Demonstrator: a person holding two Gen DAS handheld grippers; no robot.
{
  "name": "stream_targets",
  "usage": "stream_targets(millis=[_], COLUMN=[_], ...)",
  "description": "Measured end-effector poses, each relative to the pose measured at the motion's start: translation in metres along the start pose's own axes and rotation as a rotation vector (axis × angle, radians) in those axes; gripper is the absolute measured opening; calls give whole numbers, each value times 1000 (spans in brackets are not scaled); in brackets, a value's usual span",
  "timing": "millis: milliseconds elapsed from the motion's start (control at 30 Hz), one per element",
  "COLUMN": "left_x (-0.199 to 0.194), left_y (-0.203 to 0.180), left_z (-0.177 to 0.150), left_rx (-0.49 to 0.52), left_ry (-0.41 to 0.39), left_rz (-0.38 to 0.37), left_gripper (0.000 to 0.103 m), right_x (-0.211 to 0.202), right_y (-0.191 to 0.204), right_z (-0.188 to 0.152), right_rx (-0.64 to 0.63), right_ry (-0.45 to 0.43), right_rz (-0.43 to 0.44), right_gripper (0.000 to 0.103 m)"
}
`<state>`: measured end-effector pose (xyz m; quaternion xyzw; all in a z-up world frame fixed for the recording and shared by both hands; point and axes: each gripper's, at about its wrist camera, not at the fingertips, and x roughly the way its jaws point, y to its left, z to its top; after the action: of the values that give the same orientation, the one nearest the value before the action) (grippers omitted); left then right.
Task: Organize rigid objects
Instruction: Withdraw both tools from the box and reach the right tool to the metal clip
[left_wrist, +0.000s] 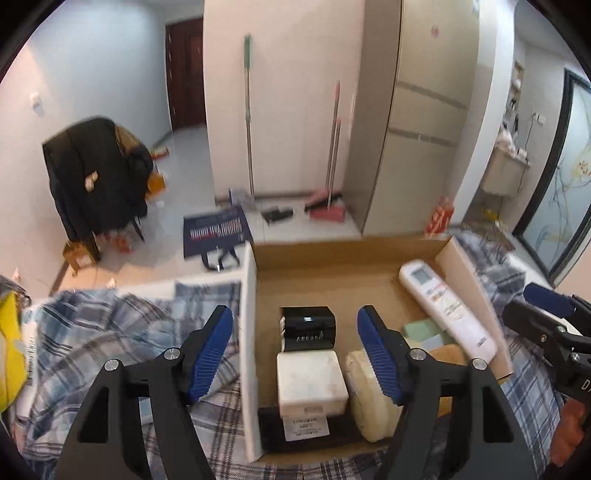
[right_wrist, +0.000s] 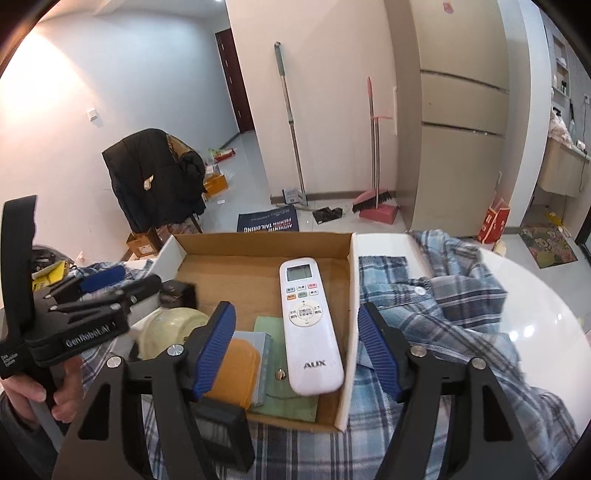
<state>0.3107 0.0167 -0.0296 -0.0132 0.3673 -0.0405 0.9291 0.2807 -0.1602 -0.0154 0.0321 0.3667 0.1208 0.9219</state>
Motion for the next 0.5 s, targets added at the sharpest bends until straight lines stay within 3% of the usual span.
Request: stream_targets(millis=[200, 300, 400, 500], left_x=[-96, -134, -174, -198], left_y=[-5, -16, -25, -36], left_z=[-21, -37, -64, -79], left_rx=[13, 36, -35, -43], left_ry=[-276, -352, -436, -476], left_rz=[-14, -10, 68, 9], left_gripper=[87, 87, 87, 88], right_x=[-57, -84, -101, -115], right_y=[1, 3, 5, 2], right_z=[-12, -24, -34, -46], right_rx=[-34, -41, -39, 5], right_ry=[-75, -96, -64, -35], right_rz=[-15, -21, 20, 70], right_gripper=[72, 76, 78, 78])
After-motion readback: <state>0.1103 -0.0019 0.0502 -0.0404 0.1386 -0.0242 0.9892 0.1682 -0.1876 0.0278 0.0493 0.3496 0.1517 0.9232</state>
